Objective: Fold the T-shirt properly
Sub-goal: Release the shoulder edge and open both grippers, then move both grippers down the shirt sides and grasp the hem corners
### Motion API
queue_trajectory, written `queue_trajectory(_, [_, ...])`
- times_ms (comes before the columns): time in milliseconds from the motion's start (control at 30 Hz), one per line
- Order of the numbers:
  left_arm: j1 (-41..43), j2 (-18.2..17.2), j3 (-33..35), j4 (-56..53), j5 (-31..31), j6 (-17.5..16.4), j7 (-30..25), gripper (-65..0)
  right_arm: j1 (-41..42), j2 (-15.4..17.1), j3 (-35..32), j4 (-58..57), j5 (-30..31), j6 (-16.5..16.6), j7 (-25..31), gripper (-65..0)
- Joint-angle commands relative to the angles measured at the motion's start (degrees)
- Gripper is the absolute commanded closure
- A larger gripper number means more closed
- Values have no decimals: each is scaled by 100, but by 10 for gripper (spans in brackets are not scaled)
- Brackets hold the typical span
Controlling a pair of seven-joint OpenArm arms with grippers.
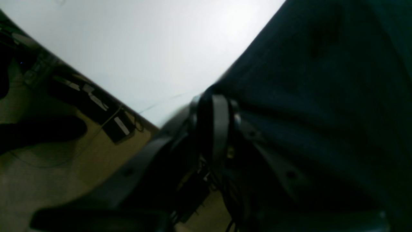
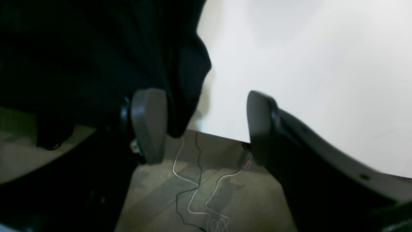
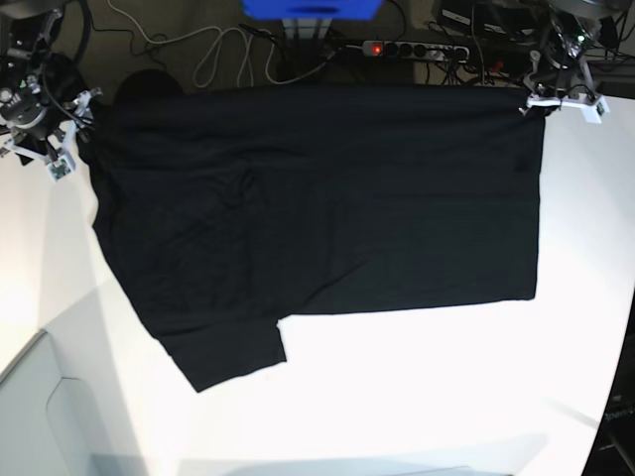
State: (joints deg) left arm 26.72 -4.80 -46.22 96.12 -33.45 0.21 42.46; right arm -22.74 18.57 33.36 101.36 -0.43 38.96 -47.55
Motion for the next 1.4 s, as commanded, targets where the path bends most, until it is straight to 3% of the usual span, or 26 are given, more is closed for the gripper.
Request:
queue_trajectory(0, [40,-78,-42,107,-35,-8,-57,-73,19,108,61,110,-15,82,65,-378])
queue_trajectory(67, [40,-70,-42,107,-44,-16,-57,-153,19,108,61,110,-15,82,65,-378])
queue_trajectory(200, [14,-61,-42,107,-44,-25,-65,-383,28,117,61,163,-6,82,65,-378])
queue_trajectory(267, [14,-61,-42,230,-44,-25,-65,-445,28,117,70,312,-6,82,65,-378])
queue_trajectory(533, [49,62,-68,1171,-44,-25,-65,-445,28,-112,615,884,-6,82,47,-378])
queue_trajectory(833, [-285,53,-244,1795,0,-25,-65,-450,652,-112,589,848,-6,82,21,-383])
queue_trajectory(1100, [-1147,-421,-200,1338,18,-25,-57,-452,1742,-94,-299,435,-15,73,12,-383])
queue_trajectory(1367, [-2202,-1459,565,-157,18,-25,-127,-452,3545,-103,-1196,-1516,-23,38,47,-383])
